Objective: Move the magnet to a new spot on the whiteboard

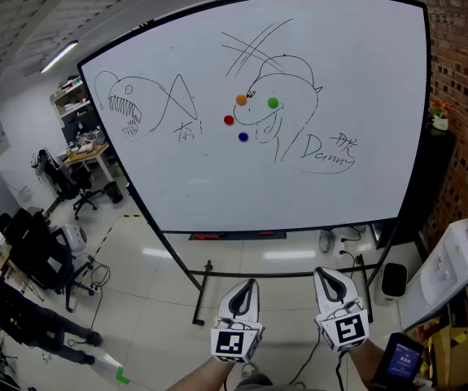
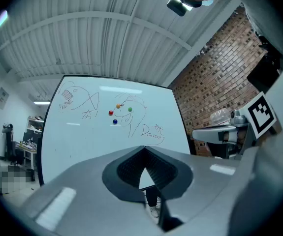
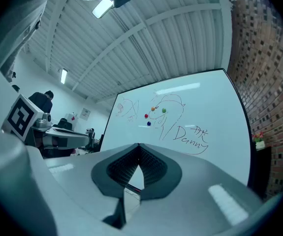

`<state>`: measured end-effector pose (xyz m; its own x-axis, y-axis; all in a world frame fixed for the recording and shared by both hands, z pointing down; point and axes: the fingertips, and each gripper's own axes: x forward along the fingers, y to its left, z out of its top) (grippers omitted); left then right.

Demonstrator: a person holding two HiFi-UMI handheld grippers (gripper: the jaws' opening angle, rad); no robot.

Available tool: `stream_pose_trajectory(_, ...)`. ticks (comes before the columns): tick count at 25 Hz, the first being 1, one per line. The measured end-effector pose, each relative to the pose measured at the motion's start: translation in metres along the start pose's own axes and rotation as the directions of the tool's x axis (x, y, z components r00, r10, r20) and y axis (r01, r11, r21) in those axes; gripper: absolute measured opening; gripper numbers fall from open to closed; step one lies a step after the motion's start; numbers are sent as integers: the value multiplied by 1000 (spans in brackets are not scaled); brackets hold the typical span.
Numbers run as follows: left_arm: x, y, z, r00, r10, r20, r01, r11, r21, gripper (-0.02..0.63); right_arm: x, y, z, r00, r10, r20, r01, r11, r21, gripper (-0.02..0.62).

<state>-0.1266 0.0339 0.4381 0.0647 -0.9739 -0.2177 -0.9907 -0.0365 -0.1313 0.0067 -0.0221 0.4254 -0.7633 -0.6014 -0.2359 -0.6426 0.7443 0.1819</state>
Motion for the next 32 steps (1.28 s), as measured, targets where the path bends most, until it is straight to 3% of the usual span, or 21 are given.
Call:
stream_pose_trajectory(5, 26, 15, -2, 1000, -3, 16, 3, 1000, 3, 0, 29, -9, -3, 1000, -2, 3, 2, 1000, 22, 5)
stream_pose_trajectory(10, 66, 50, -13, 999, -9, 37, 9, 1000, 15, 0, 78, -14, -14, 1000, 11, 10, -11, 999, -46, 6)
stream_pose_trajectory(21, 174, 151, -8, 990, -91, 111, 90, 996, 20, 0, 219, -25, -2, 995, -76, 71, 80, 995, -54, 6)
stream_pose_trajectory(25, 204, 185, -11, 984, -126, 125, 126, 992, 10, 0, 259, -26, -10, 992, -115, 56, 120, 987, -109, 6)
stream_pose_trajectory(28, 222, 202, -12, 979, -152, 137, 153, 988, 4, 0, 283, -29, -13, 990, -137, 44, 142, 978, -153, 6)
stream_pose_trajectory(32, 242, 212, -13, 975, -164, 152, 166, 986, 1, 0, 308, -33, -8, 986, -149, 70, 157, 980, -122, 6)
